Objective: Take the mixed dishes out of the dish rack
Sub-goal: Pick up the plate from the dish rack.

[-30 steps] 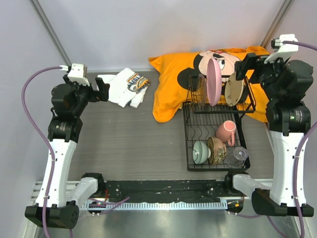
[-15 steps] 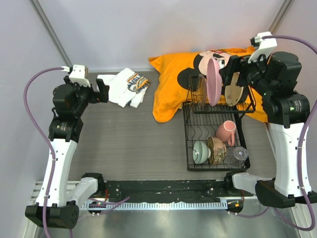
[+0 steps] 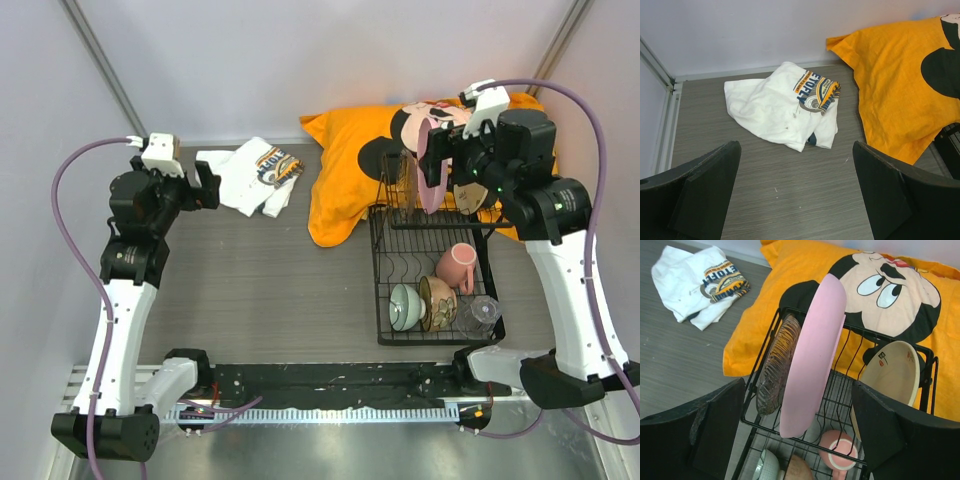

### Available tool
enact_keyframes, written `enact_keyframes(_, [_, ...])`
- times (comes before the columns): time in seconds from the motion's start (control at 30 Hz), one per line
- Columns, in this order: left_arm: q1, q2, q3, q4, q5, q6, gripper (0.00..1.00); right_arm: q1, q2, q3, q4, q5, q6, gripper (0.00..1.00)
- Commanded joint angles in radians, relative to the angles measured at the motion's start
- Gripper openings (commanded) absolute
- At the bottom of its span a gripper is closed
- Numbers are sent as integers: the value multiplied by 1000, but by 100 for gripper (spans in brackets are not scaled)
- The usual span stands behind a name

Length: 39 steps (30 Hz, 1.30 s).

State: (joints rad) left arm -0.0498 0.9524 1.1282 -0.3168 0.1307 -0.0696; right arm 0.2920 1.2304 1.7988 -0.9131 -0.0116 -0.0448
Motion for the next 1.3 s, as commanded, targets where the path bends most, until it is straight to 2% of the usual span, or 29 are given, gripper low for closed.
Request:
enact_keyframes(0.0, [4, -15, -4, 21, -17, 14, 100, 33, 17, -35, 46, 119, -33, 91])
enact_keyframes(0.33, [4, -26, -15, 25, -16, 24, 100, 38, 40, -127, 147, 206, -56, 91])
enact_keyframes(0.5, [4, -30, -28, 35, -17, 28, 100, 39, 44, -151, 172, 206, -59, 86])
enact_keyframes(0.8, [4, -27, -34, 44, -19, 28, 100, 41, 49, -156, 171, 180, -58, 57])
enact_keyframes(1.27, [4, -27, -33, 48, -25, 22, 100, 55, 61, -116, 149, 200, -44, 30])
